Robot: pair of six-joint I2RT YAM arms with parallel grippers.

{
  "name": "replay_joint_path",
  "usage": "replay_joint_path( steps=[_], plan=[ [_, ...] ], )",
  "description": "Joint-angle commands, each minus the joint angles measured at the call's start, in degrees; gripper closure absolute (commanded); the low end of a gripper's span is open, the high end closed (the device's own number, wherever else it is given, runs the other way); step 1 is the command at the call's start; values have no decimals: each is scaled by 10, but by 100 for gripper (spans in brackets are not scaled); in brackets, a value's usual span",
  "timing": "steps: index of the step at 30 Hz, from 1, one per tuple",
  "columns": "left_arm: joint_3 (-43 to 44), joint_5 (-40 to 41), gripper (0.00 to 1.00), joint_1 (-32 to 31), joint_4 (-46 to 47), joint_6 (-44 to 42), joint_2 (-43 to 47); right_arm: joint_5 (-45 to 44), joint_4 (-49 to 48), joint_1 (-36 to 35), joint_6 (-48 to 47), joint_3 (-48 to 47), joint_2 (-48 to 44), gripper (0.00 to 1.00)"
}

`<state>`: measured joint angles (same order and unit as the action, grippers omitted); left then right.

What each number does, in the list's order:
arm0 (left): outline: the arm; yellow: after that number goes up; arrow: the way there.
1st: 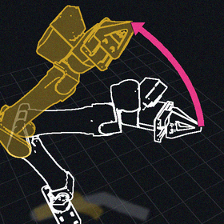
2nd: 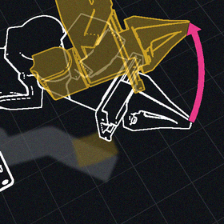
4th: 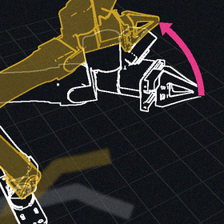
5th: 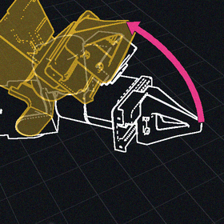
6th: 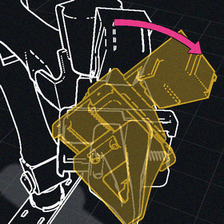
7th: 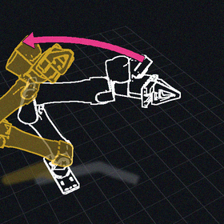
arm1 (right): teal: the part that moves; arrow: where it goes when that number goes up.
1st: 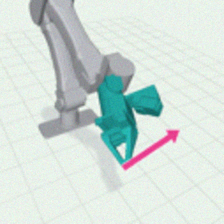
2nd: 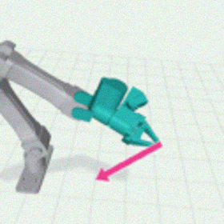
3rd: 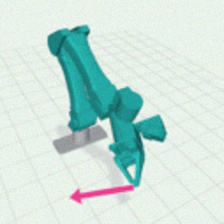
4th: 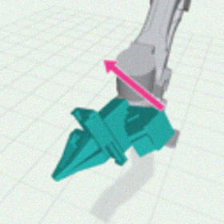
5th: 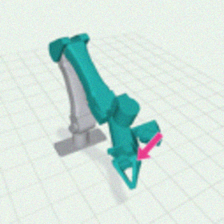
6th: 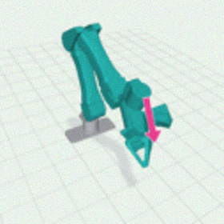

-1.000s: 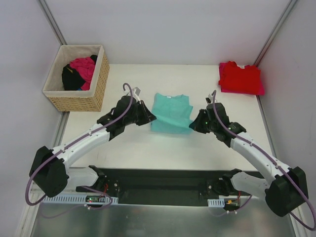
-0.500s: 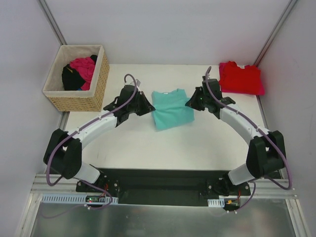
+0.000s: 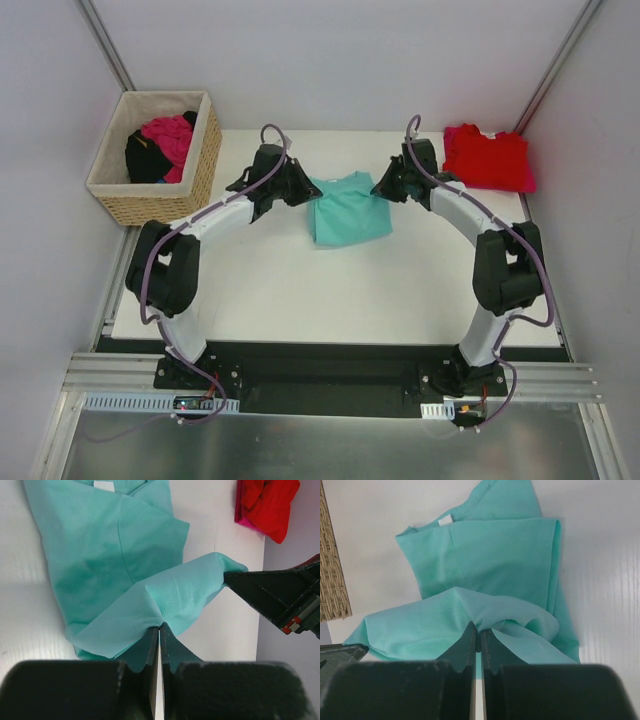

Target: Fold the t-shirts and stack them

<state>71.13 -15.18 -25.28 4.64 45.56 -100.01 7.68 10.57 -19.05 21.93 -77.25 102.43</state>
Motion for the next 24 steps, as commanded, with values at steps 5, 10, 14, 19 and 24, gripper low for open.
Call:
replay_joint_path(
  steps=[5,10,14,19,24],
  plan=[
    [90,-36,100,40,27,0,-107,16,-24,30,9,-96,79,99],
    [127,-46,100,65,38,9,-168,29,-30,43,12,-148,145,99],
    [139,-51,100,80,51,15,-189,38,-41,45,13,-195,187,99],
    [151,-60,100,99,58,17,-207,58,-46,44,16,-263,242,99],
    [178,-71,100,107,59,20,-226,63,-50,38,12,-319,285,73]
  ],
)
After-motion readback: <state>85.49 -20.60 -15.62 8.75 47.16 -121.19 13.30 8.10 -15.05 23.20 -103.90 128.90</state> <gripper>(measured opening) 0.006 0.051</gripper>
